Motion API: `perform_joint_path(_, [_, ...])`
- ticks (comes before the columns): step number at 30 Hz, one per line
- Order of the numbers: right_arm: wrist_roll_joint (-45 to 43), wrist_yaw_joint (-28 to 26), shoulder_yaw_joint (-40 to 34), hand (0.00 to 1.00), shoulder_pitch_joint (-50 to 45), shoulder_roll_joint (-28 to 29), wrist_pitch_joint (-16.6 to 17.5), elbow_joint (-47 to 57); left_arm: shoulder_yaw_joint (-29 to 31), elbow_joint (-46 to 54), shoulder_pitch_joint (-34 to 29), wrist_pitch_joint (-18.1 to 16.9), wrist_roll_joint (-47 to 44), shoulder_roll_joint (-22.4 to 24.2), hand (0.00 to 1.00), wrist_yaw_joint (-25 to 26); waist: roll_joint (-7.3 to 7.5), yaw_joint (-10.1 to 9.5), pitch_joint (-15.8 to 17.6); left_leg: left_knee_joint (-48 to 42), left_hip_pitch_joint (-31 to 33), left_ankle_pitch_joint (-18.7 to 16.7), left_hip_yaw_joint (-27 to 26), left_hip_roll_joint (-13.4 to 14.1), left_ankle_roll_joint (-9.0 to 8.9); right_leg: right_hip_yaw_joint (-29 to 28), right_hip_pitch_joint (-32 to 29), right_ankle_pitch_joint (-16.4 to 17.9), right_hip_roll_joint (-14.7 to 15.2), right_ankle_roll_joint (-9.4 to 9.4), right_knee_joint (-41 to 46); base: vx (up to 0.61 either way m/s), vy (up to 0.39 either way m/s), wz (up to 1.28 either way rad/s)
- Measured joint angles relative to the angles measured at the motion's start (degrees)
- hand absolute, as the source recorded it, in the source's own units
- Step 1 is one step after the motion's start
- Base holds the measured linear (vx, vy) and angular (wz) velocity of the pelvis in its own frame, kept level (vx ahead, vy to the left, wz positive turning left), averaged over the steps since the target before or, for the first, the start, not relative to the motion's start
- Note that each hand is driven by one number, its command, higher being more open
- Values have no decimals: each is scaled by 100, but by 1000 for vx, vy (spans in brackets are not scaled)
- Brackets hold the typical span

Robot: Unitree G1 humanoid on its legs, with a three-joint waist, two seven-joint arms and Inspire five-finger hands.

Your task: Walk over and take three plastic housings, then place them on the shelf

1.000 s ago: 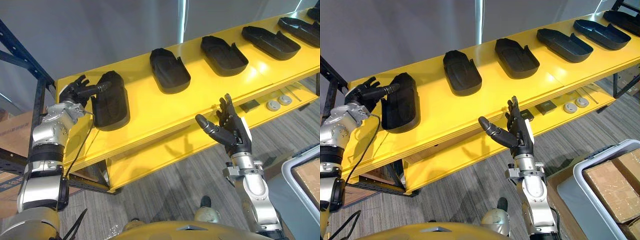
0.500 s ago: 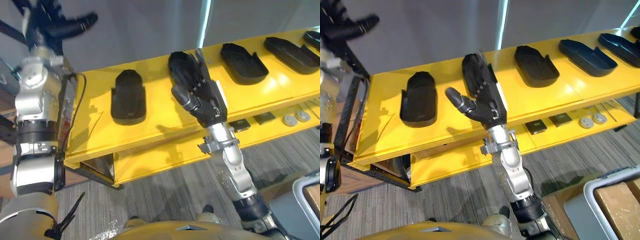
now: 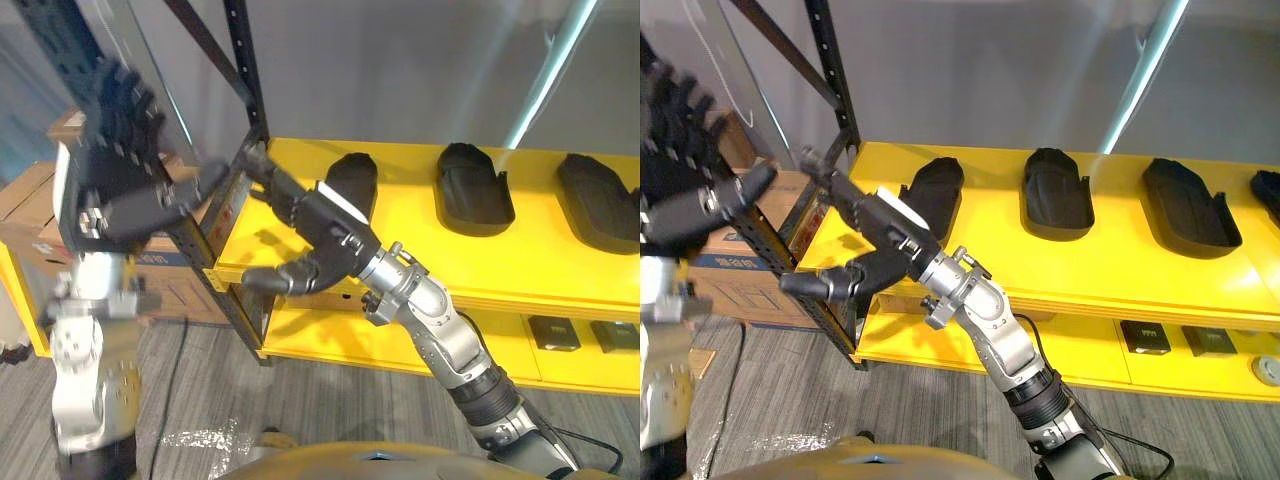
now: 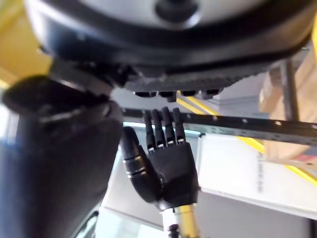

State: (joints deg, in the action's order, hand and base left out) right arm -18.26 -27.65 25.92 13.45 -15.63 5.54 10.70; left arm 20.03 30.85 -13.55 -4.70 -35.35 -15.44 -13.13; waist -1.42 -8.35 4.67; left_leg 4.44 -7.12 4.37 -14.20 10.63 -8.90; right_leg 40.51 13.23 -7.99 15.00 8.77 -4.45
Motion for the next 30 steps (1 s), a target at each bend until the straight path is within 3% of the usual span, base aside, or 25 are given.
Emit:
perform_joint_path(4, [0, -225, -4, 100, -566, -449, -204, 215, -2, 724, -335, -335, -16, 162, 100, -253, 34, -13, -13, 50, 41, 5, -12, 4, 21, 14, -24, 68, -1, -12, 1, -35, 19, 2])
perform_joint_path(6, [245, -166, -28, 100, -791, -547, -281, 297, -1, 1039, -526, -797, -24, 339, 100, -282, 19, 57, -15, 52, 61, 27, -14, 7, 39, 16, -47, 67, -5, -10, 3, 0, 0, 0])
perform_joint_path(9, [317, -6, -114, 100, -880, -612, -290, 300, -4, 1050, -701, -1063, -21, 533, 100, -308, -9, 78, -20, 55, 84, 80, -21, 17, 38, 14, -94, 46, -5, -19, 44, 0, 0, 0])
perform_joint_path(14, [858, 300, -389, 100, -881, -614, -281, 180, -128, 899, -988, -1064, -1, 691, 100, -59, 49, 30, -3, 51, 160, 98, 55, 7, 40, 65, -120, 34, 7, 31, 90, 29, 13, 9])
perform_joint_path(20, [901, 707, -639, 100, -876, -612, -267, -542, -243, 714, -1201, -1065, -4, 859, 100, 48, 71, -33, 23, 50, 188, 138, 195, -15, 53, 195, -109, 163, 75, 27, 294, 15, 6, 13])
perform_joint_path(25, [911, 1119, -1007, 100, -729, -609, -221, -1099, -480, 667, -1218, -1164, -24, 874, 100, -44, 53, -94, 108, 60, 270, 199, 354, -10, 77, 333, -106, 255, 97, 34, 438, -30, -3, 16])
perform_joint_path(30, [1118, 1199, -1044, 100, -572, -605, -143, -1279, -631, 640, -1230, -1200, -26, 874, 100, -244, 39, -89, 193, 61, 272, 224, 372, -12, 90, 338, -113, 271, 113, 26, 490, -38, 8, 1])
